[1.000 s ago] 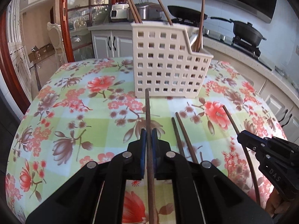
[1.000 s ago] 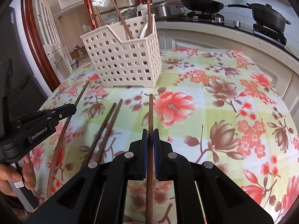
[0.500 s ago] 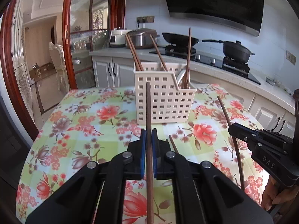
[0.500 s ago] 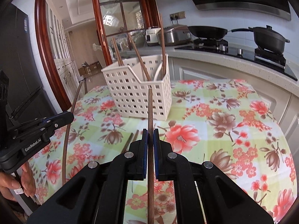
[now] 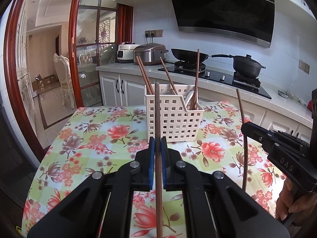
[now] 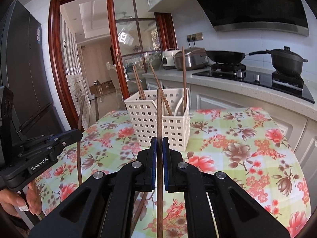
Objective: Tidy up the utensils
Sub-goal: 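Lift the chopstick upright with the left tool while the right tool lifts its chopstick, then lower the chopstick into the caddy with the left tool while the right tool lowers its chopstick there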
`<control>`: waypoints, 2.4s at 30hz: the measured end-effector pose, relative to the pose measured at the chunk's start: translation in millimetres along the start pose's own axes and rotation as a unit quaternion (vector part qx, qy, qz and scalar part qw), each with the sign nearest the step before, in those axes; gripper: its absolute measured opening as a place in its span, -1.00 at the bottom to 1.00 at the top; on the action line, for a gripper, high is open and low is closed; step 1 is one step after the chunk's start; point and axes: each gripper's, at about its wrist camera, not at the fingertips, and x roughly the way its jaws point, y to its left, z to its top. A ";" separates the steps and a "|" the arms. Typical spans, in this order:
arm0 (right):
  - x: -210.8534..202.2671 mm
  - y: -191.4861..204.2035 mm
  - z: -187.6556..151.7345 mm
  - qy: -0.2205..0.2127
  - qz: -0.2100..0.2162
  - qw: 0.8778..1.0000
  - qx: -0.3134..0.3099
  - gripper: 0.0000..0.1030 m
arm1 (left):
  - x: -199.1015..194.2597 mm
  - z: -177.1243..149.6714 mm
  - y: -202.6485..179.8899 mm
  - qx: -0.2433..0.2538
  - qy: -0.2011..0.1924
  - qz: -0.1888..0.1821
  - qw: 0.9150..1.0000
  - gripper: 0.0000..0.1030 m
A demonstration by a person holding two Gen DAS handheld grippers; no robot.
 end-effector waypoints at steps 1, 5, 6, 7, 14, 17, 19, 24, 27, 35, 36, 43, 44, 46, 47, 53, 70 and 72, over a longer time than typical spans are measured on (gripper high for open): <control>-2.0 2.3 0.7 -0.005 0.000 1.000 -0.005 -0.88 | -2.0 0.2 -0.8 0.002 -0.002 0.001 1.000 -0.88; -6.4 9.5 3.5 -0.011 -0.003 1.000 -0.018 -0.88 | -12.5 3.1 -1.9 0.008 -0.016 0.005 1.000 -0.88; -7.3 10.4 4.2 -0.012 -0.003 1.000 -0.019 -0.88 | -15.4 4.1 -2.1 0.009 -0.019 0.006 1.000 -0.88; -8.9 11.8 5.0 -0.014 -0.003 1.000 -0.021 -0.88 | -18.2 4.8 -2.0 0.009 -0.022 0.006 1.000 -0.88; -19.1 18.6 6.9 -0.024 -0.006 0.999 -0.034 -0.88 | -27.5 5.9 -2.6 0.013 -0.031 0.009 0.999 -0.88; -24.4 20.1 8.6 -0.032 -0.005 0.999 -0.038 -0.88 | -33.1 7.0 -3.5 0.014 -0.035 0.008 0.999 -0.88; -29.6 21.4 9.8 -0.042 -0.004 0.998 -0.042 -0.88 | -36.2 7.8 -4.3 0.015 -0.038 0.007 0.999 -0.88; -33.5 25.7 8.7 -0.047 -0.008 0.997 -0.053 -0.88 | -40.5 7.6 -5.7 0.017 -0.040 0.007 0.999 -0.88; -35.3 28.9 9.1 -0.050 -0.012 0.997 -0.059 -0.89 | -43.3 8.6 -6.9 0.019 -0.043 0.005 0.999 -0.88; -42.6 29.0 14.3 -0.063 -0.012 0.996 -0.057 -0.89 | -51.4 12.7 -9.9 0.026 -0.052 0.003 0.998 -0.88; -42.0 28.8 14.7 -0.062 -0.012 0.996 -0.057 -0.89 | -51.6 12.6 -9.2 0.026 -0.052 0.003 0.998 -0.88; -39.2 29.7 18.0 -0.063 -0.015 0.996 -0.064 -0.89 | -51.5 13.8 -8.9 0.022 -0.054 0.003 0.998 -0.88; -38.6 30.2 19.3 -0.064 -0.016 0.996 -0.066 -0.89 | -52.1 16.3 -8.1 0.023 -0.056 0.003 0.998 -0.88; -36.1 29.1 24.1 -0.066 -0.018 0.995 -0.069 -0.89 | -51.5 21.7 -9.9 0.025 -0.058 0.002 0.998 -0.88; -34.5 28.0 27.1 -0.067 -0.018 0.995 -0.069 -0.89 | -51.2 24.3 -9.7 0.024 -0.059 0.000 0.998 -0.88; -15.7 16.4 52.4 -0.057 -0.007 0.996 -0.062 -0.89 | -38.8 50.8 -2.2 0.016 -0.055 -0.018 0.998 -0.88; 44.7 -6.7 166.1 -0.036 -0.011 0.998 -0.053 -0.89 | 5.3 197.4 30.2 -0.015 -0.077 -0.039 0.996 -0.88; 52.1 -7.9 177.7 -0.034 -0.012 0.998 -0.054 -0.89 | 12.4 213.3 31.1 -0.016 -0.078 -0.039 0.996 -0.88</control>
